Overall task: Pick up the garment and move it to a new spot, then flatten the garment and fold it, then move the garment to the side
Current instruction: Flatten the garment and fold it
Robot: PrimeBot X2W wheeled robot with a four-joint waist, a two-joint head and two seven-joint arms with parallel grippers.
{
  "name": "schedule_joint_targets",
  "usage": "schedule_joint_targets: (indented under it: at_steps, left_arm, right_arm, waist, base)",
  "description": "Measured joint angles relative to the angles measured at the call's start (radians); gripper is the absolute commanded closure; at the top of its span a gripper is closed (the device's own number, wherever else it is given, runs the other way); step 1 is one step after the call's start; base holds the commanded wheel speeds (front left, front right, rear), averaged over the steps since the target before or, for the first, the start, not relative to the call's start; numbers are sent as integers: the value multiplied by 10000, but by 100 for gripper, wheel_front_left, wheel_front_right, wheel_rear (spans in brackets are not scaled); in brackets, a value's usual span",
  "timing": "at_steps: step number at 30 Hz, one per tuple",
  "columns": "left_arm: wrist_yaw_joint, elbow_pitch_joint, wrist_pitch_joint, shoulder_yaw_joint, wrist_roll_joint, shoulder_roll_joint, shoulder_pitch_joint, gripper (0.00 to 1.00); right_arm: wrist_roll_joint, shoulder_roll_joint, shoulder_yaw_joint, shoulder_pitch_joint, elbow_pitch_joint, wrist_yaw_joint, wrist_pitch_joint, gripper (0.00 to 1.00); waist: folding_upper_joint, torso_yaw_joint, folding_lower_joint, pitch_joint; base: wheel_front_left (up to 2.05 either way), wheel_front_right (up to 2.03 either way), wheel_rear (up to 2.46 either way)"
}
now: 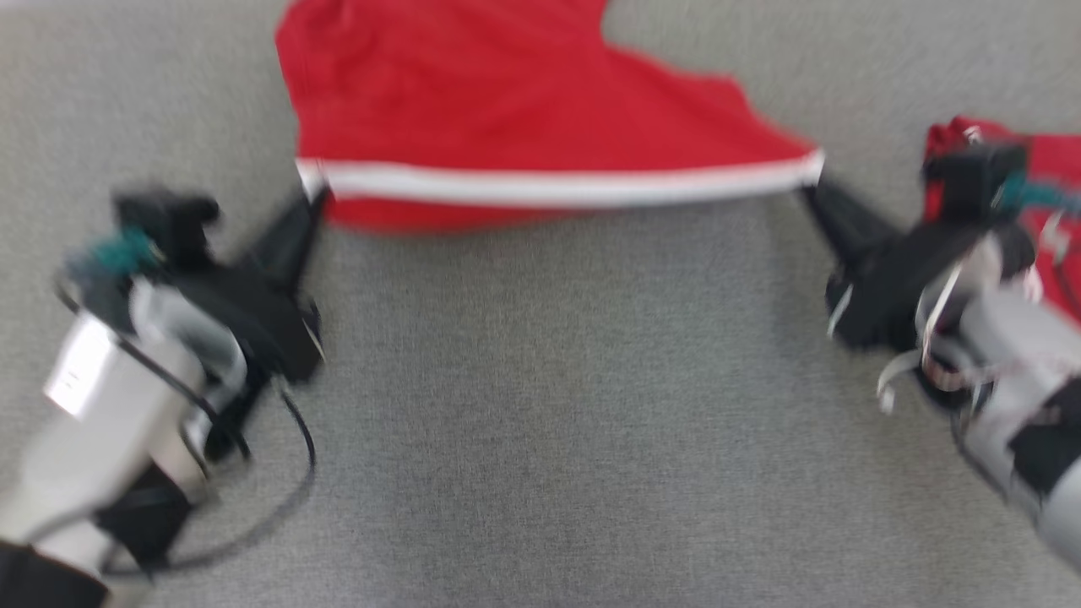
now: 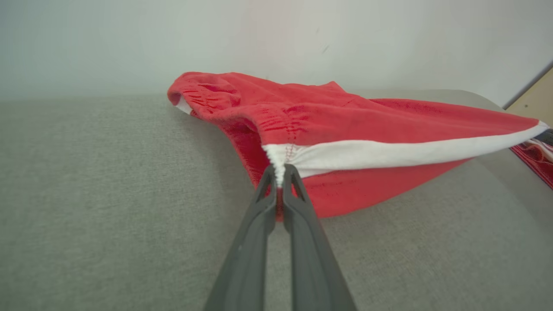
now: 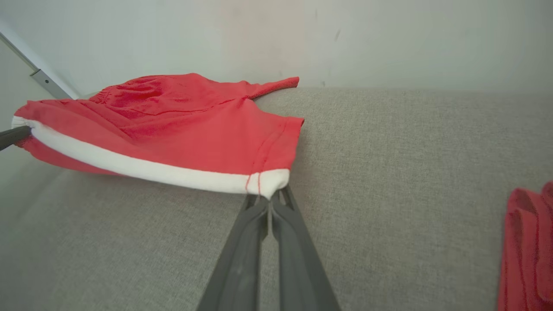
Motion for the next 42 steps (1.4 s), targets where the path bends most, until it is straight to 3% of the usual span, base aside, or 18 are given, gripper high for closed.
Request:
schedule_joint_targets:
  at_steps: [8,20,28,42]
  left_arm:
    - [-81,-343,-203,-886,290,-171,1687,100]
    - [278,-623,-426,-1317,226,-128,4131,100]
    - [840,-978,-439,-1547,268,270,5104,100]
    - [1149,-1068,-322,-1609,219,399,5513,100]
  right_arm:
    - [121,-1016,899,1904,-1024,0,-176,100]
    - [499,-1279,1333,4495,-1563,-29,-500,100]
    - [765,-1448,1532,5993,-2157,-589,-617,100]
    - [909,-1375,1831,6555,-2520,-1266,-270,100]
  waist:
    - [-1,16,-2,-1106]
    - [-2,276,-2,-2839]
    - [-3,461,-1,-3752]
    - [-2,520,1,-3977]
  base:
    - [0,0,0]
    - [0,0,0]
    - [0,0,0]
    - [0,0,0]
